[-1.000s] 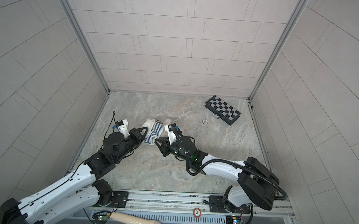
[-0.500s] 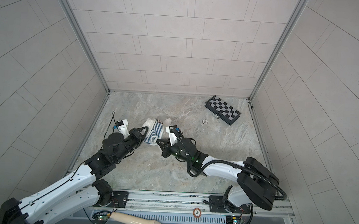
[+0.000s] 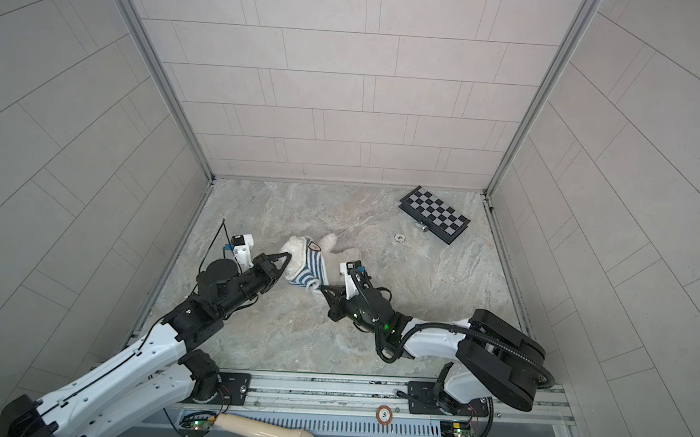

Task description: Dress the teddy bear

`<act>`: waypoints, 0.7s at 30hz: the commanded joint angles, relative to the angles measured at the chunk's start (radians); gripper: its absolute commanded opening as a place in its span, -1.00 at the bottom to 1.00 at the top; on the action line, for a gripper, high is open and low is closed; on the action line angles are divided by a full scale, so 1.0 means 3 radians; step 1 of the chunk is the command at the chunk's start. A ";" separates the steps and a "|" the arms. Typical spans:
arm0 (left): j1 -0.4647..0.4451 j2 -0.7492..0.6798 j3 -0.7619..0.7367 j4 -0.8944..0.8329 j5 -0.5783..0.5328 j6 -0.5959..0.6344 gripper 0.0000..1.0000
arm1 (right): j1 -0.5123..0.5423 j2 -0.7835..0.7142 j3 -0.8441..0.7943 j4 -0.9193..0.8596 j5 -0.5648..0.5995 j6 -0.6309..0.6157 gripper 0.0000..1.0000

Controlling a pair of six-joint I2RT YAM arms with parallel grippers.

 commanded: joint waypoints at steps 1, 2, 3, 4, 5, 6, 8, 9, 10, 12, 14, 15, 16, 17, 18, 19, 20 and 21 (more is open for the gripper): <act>0.0158 -0.0183 0.0015 0.0444 0.0156 0.0267 -1.00 | -0.0014 0.0109 -0.0200 -0.0195 0.0272 0.0240 -1.00; 0.0241 -0.0185 0.0022 0.0472 0.0250 0.0340 -1.00 | -0.0014 0.0090 -0.0201 -0.0230 0.0301 0.0244 -1.00; 0.0311 -0.0175 0.0053 0.0468 0.0389 0.0473 -1.00 | -0.0012 0.0070 -0.0201 -0.0289 0.0329 0.0237 -1.00; 0.0341 -0.0155 0.0110 0.0395 0.0524 0.0646 -1.00 | -0.0009 0.0027 -0.0211 -0.0352 0.0380 0.0221 -1.00; 0.0357 -0.0150 0.0170 0.0296 0.0622 0.0796 -1.00 | -0.0011 -0.0014 -0.0216 -0.0400 0.0420 0.0203 -1.00; 0.0366 -0.0137 0.0216 0.0217 0.0736 0.0963 -1.00 | -0.0013 -0.0069 -0.0223 -0.0474 0.0466 0.0181 -1.00; 0.0373 -0.0141 0.0296 0.0053 0.0879 0.1216 -1.00 | -0.0013 -0.0180 -0.0224 -0.0638 0.0525 0.0141 -1.00; 0.0376 -0.0156 0.0329 -0.0033 0.0919 0.1350 -1.00 | -0.0011 -0.0247 -0.0228 -0.0739 0.0571 0.0130 -1.00; 0.0373 -0.0175 0.0361 -0.0111 0.0949 0.1472 -1.00 | -0.0011 -0.0314 -0.0238 -0.0829 0.0610 0.0130 -1.00; 0.0376 -0.0190 0.0430 -0.0250 0.1006 0.1693 -1.00 | -0.0012 -0.0410 -0.0271 -0.0939 0.0687 0.0139 -1.00; 0.0376 -0.0169 0.0480 -0.0349 0.1067 0.1879 -1.00 | -0.0009 -0.0490 -0.0283 -0.1022 0.0722 0.0134 -1.00; 0.0375 -0.0164 0.0491 -0.0361 0.1101 0.1954 -1.00 | -0.0009 -0.0521 -0.0278 -0.1082 0.0728 0.0134 -1.00; 0.0376 -0.0164 0.0490 -0.0368 0.1129 0.2029 -1.00 | -0.0008 -0.0550 -0.0266 -0.1155 0.0730 0.0149 -1.00; 0.0376 -0.0166 0.0491 -0.0385 0.1139 0.2095 -1.00 | -0.0007 -0.0575 -0.0248 -0.1220 0.0730 0.0171 -1.00; 0.0373 -0.0175 0.0498 -0.0400 0.1166 0.2166 -1.00 | -0.0002 -0.0593 -0.0228 -0.1302 0.0722 0.0181 -1.00; 0.0373 -0.0179 0.0501 -0.0402 0.1227 0.2250 -1.00 | 0.0007 -0.0604 -0.0212 -0.1360 0.0704 0.0169 -1.00; 0.0370 -0.0182 0.0506 -0.0397 0.1276 0.2323 -1.00 | 0.0027 -0.0614 -0.0201 -0.1391 0.0687 0.0148 -1.00; 0.0373 -0.0187 0.0512 -0.0405 0.1315 0.2393 -1.00 | 0.0053 -0.0632 -0.0182 -0.1454 0.0689 0.0127 -1.00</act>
